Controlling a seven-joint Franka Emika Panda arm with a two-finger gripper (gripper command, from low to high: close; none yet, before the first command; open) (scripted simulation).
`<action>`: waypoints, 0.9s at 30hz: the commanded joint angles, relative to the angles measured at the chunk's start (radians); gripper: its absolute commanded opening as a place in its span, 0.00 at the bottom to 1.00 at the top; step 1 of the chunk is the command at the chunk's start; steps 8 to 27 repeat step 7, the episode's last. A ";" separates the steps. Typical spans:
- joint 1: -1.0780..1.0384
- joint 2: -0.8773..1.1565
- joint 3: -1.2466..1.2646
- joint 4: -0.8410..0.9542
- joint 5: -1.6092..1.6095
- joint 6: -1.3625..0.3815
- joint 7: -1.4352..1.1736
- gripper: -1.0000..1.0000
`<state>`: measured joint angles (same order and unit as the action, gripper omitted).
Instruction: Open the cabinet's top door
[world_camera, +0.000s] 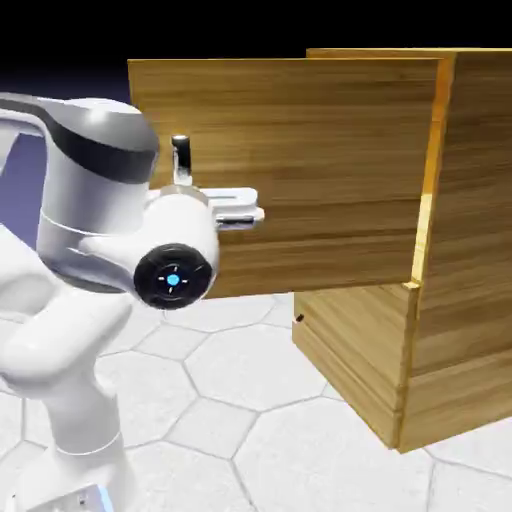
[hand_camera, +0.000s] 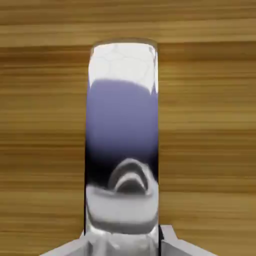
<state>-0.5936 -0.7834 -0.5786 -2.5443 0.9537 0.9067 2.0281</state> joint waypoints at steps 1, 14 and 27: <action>0.025 0.036 -0.024 0.033 -0.019 -0.024 -0.020 0.00; 0.183 0.254 -0.169 0.239 -0.115 -0.177 -0.145 0.00; 0.183 0.254 -0.169 0.239 -0.115 -0.177 -0.145 0.00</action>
